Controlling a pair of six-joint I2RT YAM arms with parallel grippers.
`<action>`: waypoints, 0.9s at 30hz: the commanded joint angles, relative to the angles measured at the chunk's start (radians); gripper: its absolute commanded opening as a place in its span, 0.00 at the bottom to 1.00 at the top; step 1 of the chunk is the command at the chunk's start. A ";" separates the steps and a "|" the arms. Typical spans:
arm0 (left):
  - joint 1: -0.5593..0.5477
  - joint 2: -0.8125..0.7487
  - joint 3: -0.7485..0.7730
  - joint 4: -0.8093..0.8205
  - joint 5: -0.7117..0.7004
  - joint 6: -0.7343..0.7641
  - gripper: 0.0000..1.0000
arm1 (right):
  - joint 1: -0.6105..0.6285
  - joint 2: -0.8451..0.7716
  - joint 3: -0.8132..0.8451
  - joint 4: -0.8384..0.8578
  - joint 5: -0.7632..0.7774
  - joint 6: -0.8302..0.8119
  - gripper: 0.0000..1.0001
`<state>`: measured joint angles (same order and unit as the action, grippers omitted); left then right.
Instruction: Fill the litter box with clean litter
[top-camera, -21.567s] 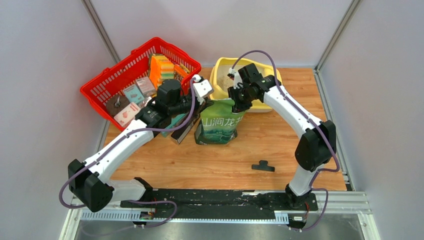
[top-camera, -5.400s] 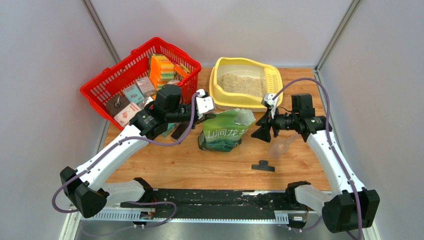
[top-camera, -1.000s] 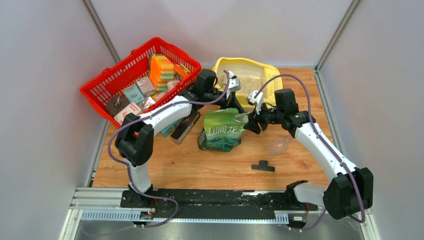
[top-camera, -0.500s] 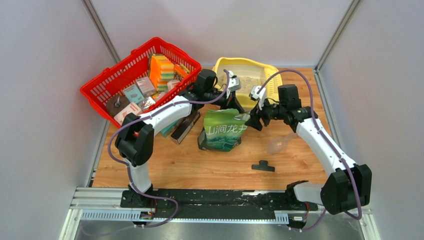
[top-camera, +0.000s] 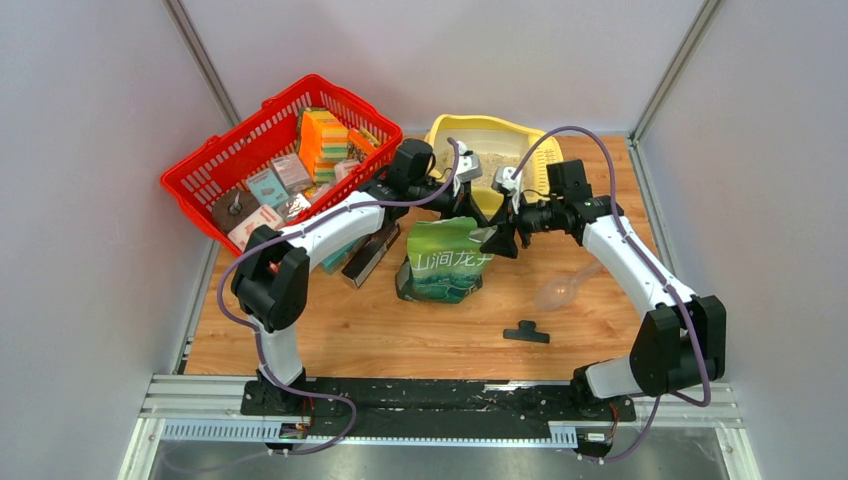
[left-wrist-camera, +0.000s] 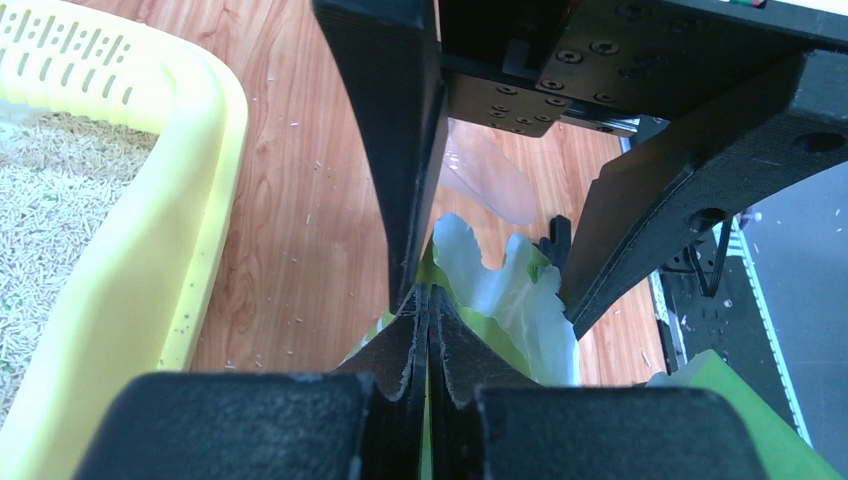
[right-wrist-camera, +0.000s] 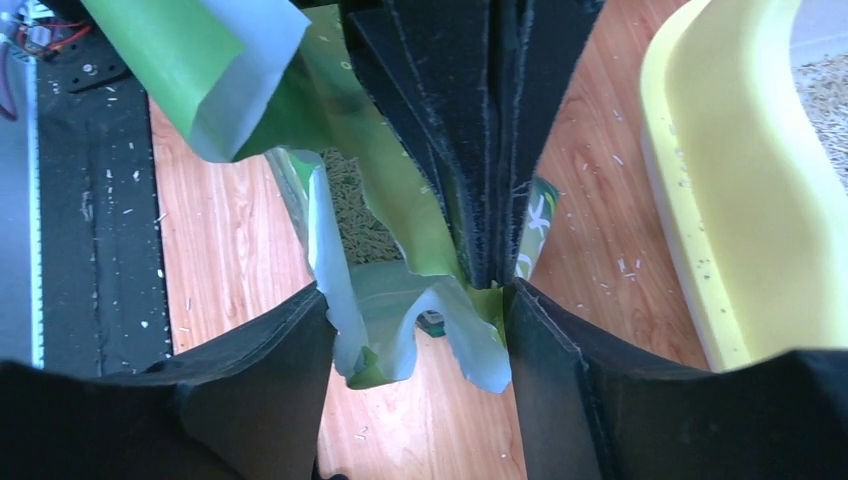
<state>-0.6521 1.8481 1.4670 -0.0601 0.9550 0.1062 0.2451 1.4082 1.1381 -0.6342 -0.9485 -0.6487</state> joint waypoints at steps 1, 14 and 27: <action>0.006 0.002 0.046 0.032 0.014 -0.039 0.03 | -0.004 0.003 0.025 -0.015 -0.087 -0.011 0.61; 0.022 0.016 0.081 -0.032 -0.001 -0.048 0.02 | -0.020 0.023 -0.054 0.103 -0.196 0.155 0.44; 0.026 0.005 0.098 -0.145 0.002 -0.002 0.02 | -0.053 0.040 -0.119 0.370 -0.272 0.401 0.46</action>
<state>-0.6319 1.8648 1.5272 -0.1692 0.9436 0.0723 0.1928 1.4403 1.0382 -0.4194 -1.1564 -0.3862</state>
